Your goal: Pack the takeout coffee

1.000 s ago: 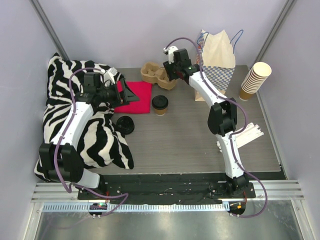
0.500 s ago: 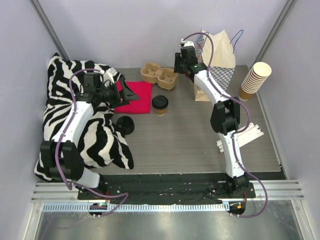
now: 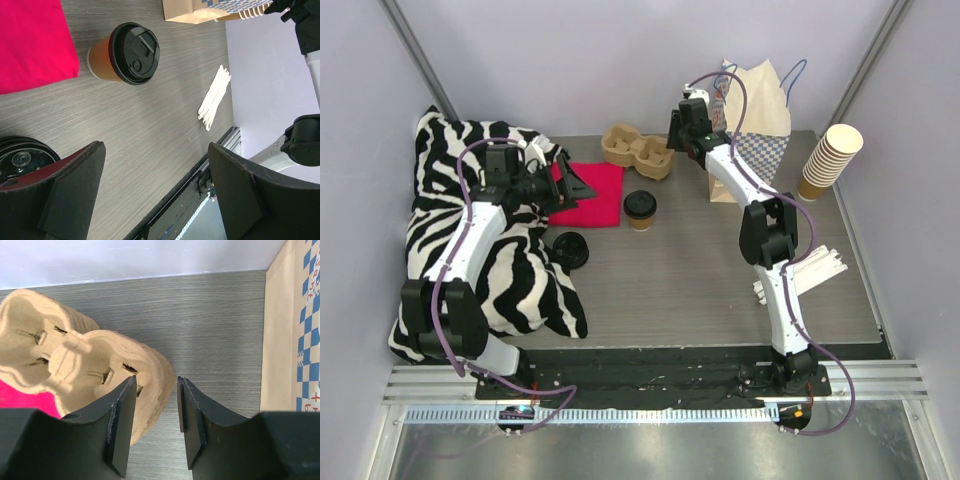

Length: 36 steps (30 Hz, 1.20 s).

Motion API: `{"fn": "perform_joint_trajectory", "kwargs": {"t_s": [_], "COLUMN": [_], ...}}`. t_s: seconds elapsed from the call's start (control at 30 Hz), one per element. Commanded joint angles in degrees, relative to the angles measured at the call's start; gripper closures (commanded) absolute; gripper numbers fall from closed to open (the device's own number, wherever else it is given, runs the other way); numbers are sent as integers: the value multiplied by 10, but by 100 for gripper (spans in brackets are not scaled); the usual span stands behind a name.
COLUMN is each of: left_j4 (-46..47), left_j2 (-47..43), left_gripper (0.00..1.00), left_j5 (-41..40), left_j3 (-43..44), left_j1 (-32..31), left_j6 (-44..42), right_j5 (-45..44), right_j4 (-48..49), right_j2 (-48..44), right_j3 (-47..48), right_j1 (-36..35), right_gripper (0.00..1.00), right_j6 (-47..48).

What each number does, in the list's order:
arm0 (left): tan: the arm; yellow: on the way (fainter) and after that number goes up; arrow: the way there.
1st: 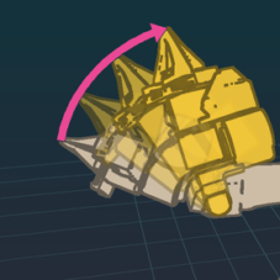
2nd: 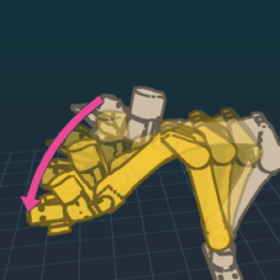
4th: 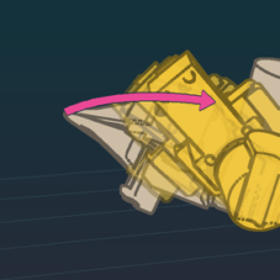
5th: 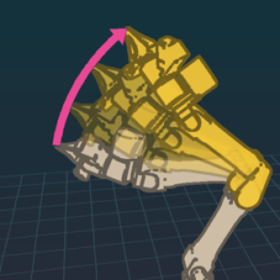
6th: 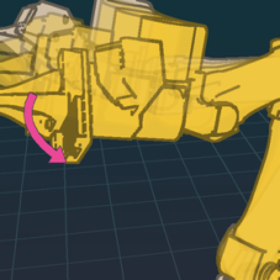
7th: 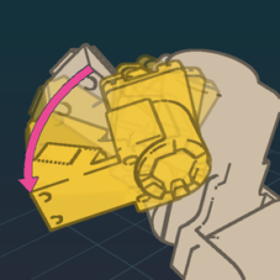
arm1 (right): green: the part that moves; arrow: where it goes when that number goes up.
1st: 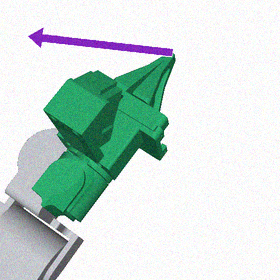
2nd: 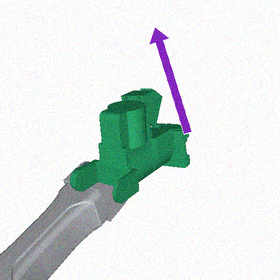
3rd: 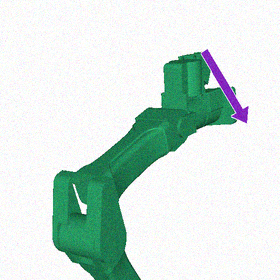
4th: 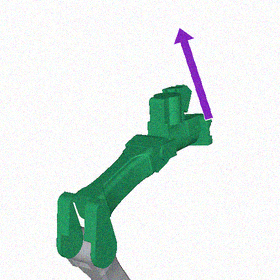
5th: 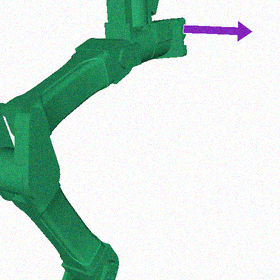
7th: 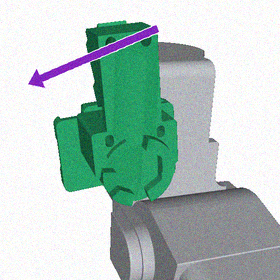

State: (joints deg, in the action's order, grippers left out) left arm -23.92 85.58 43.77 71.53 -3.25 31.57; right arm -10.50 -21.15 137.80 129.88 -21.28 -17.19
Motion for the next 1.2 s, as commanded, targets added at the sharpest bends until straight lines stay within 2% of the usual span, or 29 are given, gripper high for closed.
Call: {"fn": "perform_joint_trajectory", "kwargs": {"t_s": [0.0,0.3,0.47,0.6,0.67,0.7,0.77,1.17], "left_j4": [27,32,33,34,34,34,34,41], "left_j2": [4,6,7,8,9,9,9,13], "left_gripper": [12,12,12,12,12,12,12,12], "left_j5": [16,18,21,21,23,24,23,25], "left_j3": [-1,-4,-3,-5,-5,-5,-6,-5], "left_j1": [5,10,11,14,15,15,16,17], "left_j6": [9,11,12,13,13,13,13,22], "right_j5": [-15,-2,8,24,27,30,35,71], "right_j4": [37,50,54,58,58,58,59,76], "right_j2": [5,16,18,15,14,12,7,-58], "right_j3": [-3,-9,-9,-8,-8,-10,-12,-31], "right_j1": [-1,-1,-1,-1,-1,0,1,11], "right_gripper": [55,57,63,75,84,92,98,99], "right_j6": [-19,-23,-35,-39,-43,-45,-51,-113]}}
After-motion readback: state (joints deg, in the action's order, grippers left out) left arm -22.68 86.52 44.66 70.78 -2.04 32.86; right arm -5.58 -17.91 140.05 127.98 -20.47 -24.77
